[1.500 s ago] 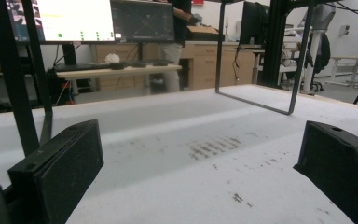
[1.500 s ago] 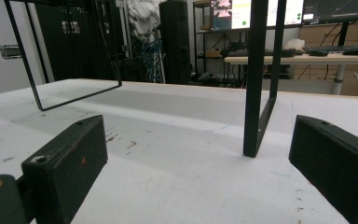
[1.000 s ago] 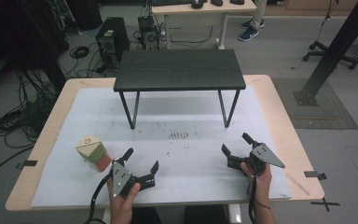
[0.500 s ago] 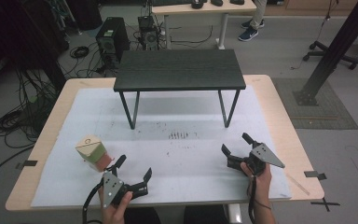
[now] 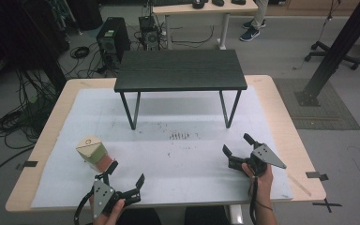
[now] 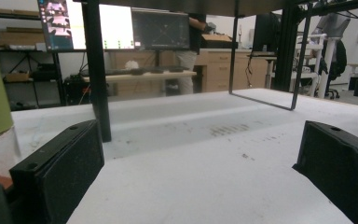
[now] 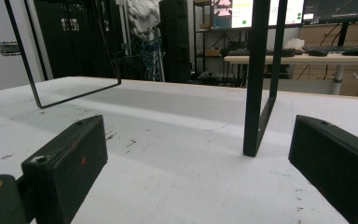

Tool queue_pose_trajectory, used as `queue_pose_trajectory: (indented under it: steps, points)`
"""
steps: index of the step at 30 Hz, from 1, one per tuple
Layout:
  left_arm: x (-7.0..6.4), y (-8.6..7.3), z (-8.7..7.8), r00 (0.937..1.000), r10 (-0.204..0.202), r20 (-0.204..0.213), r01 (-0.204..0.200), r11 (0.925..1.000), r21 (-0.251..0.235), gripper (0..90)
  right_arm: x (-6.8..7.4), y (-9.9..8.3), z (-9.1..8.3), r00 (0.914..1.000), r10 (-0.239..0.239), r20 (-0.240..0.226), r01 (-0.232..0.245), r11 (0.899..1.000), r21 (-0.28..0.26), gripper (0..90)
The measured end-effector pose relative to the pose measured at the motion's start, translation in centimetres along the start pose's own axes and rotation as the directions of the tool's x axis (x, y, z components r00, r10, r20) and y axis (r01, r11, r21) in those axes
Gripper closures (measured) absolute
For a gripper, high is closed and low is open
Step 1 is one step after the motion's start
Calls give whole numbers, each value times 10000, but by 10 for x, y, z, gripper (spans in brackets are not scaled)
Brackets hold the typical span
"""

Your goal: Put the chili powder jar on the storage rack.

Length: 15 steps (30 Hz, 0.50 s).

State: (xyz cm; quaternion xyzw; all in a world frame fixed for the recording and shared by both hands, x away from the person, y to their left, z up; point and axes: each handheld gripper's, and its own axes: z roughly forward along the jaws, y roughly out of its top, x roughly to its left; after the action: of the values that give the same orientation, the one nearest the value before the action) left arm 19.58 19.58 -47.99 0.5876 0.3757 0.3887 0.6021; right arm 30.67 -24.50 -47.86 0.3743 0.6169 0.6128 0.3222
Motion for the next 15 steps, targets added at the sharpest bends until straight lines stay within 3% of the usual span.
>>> queue_pose_trajectory:
  steps: [9,12,15]
  points:
    - [7,0,-12,9999,19,-166,-19,10000,-12,9,0,0,0,10000,-4,5,4,10000,8,43]
    - [11,-4,-18,9990,284,-335,-275,9993,266,9,0,0,0,10000,5,7,-5,10000,11,43]
    - [13,-4,-26,9992,-285,-267,281,9995,-147,10,0,0,0,10000,-4,7,4,10000,11,43]
